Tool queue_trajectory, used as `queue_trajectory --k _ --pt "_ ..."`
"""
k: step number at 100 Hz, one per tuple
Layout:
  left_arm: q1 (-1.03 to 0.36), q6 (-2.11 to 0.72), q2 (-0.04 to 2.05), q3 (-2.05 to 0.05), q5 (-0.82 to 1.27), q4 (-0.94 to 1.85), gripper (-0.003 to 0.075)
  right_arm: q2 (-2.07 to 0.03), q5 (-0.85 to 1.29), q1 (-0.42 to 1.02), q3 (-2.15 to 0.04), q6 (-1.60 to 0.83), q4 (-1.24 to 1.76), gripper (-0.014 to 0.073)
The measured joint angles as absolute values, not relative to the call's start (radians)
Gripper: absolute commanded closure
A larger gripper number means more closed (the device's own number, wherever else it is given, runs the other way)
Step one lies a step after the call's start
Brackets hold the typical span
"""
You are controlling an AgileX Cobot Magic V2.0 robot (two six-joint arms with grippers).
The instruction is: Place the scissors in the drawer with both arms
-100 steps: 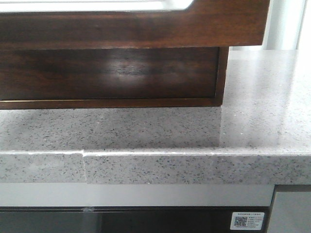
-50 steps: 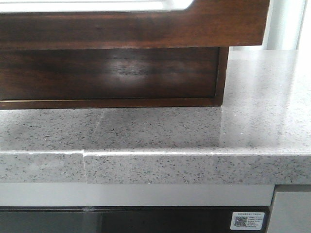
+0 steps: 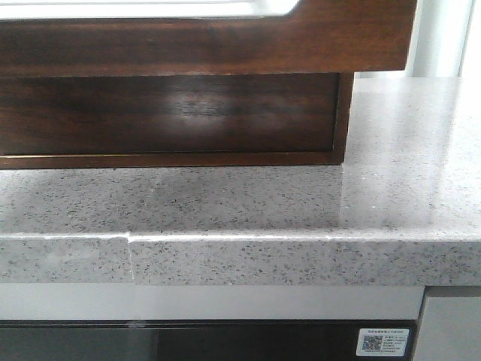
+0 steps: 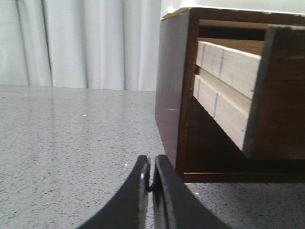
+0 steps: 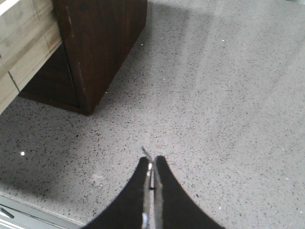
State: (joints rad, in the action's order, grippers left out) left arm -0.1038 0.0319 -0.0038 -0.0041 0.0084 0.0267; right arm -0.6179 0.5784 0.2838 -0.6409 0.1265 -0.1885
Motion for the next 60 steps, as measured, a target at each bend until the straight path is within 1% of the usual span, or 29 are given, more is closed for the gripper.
queue_trajectory --k 18,60 --pt "-0.063 0.032 -0.004 -0.004 0.008 0.024 0.0741 -0.618 0.578 0.284 -0.641 0.126 -0.189 0.0662" --pt "-0.063 0.032 -0.004 -0.004 0.008 0.024 0.0741 -0.618 0.578 0.284 -0.641 0.126 -0.189 0.0662"
